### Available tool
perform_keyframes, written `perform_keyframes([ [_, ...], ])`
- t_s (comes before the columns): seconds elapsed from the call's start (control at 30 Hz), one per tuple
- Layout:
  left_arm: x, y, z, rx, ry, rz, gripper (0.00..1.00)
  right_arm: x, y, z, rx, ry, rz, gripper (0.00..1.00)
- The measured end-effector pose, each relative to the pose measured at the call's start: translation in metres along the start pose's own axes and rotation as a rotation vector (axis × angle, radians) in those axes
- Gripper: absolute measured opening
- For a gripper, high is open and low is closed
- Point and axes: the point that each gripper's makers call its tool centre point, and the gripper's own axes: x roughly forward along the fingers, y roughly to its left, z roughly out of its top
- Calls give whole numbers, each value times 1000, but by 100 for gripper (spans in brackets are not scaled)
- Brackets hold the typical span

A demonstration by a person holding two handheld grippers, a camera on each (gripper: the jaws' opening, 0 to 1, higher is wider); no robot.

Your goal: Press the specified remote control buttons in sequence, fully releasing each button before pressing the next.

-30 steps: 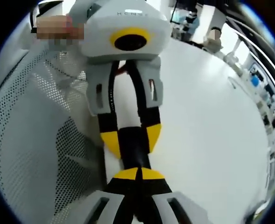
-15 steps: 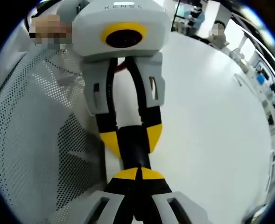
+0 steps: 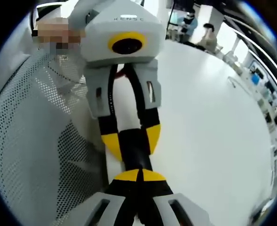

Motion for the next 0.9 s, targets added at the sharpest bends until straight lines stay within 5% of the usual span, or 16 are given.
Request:
perform_keyframes([
  [0.9,0,0,0,-6,-6,-3,25,4,1,4,-95,23,13,0],
])
